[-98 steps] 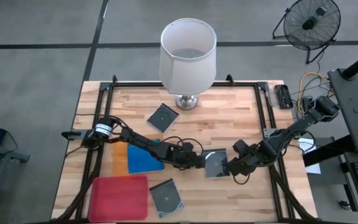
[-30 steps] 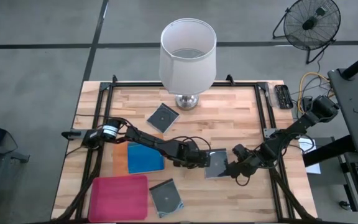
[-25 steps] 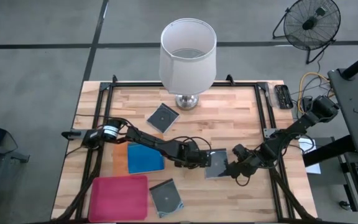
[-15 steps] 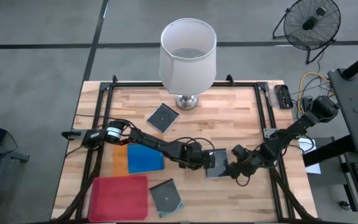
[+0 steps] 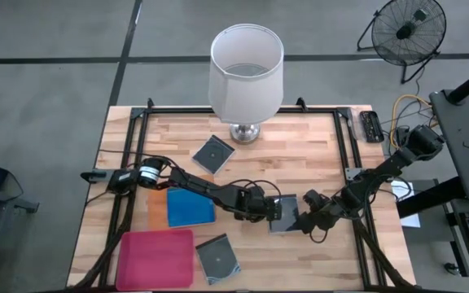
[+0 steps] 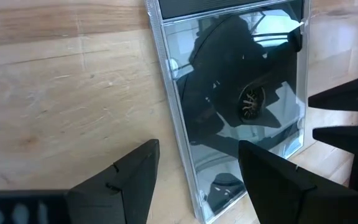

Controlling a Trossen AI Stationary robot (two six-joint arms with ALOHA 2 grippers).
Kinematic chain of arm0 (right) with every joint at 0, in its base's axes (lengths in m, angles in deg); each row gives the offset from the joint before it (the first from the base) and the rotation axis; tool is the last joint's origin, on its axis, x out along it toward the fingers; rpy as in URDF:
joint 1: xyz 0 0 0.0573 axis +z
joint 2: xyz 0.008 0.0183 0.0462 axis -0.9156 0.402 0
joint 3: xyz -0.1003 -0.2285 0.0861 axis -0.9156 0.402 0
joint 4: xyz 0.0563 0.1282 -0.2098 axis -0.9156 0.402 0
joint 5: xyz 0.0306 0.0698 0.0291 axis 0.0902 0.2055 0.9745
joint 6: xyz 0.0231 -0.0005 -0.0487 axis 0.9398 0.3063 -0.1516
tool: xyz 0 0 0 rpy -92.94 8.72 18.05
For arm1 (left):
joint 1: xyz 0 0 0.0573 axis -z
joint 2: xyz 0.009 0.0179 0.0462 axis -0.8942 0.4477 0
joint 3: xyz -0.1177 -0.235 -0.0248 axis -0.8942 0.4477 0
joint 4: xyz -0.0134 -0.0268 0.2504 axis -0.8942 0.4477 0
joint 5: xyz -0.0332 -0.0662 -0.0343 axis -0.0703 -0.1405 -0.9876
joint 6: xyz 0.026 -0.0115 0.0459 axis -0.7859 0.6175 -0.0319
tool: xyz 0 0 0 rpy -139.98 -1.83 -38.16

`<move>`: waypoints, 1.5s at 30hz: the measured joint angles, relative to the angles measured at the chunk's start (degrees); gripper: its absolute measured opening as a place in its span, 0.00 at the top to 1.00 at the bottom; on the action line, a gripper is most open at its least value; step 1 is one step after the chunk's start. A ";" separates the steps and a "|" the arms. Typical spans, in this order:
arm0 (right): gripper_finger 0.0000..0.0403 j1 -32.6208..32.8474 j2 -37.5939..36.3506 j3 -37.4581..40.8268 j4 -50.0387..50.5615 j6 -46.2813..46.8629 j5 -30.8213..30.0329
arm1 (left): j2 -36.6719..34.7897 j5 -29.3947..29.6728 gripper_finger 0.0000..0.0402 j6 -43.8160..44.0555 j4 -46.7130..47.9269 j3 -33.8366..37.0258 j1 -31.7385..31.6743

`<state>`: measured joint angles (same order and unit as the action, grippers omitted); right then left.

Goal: Pick & place jewel cases by type
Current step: Put the middle black cd case into the pink bin

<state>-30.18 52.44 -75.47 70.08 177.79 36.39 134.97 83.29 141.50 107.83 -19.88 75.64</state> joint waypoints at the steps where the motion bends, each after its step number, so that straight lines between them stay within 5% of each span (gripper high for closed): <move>1: 0.62 0.00 0.00 0.18 0.04 0.03 0.00 | 0.00 0.02 0.48 0.00 0.00 0.00 0.00; 12: 0.64 0.00 -0.03 1.35 -0.09 1.55 0.00 | 0.00 0.00 0.48 -0.09 0.02 0.07 0.00; 22: 0.96 0.00 -1.25 0.28 0.83 -3.08 0.72 | 0.02 -0.03 0.48 -0.98 -0.39 0.09 0.02; 32: 0.98 -0.02 -0.65 0.35 7.92 -10.60 1.05 | 0.03 -0.03 0.48 -1.11 -0.63 0.11 0.02; 45: 0.98 -2.26 1.04 0.36 4.87 -20.56 0.70 | 0.04 0.13 0.48 -1.20 -0.83 0.13 0.02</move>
<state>-32.44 53.48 -75.11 74.96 157.22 37.09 135.01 83.42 140.29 107.00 -19.75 75.66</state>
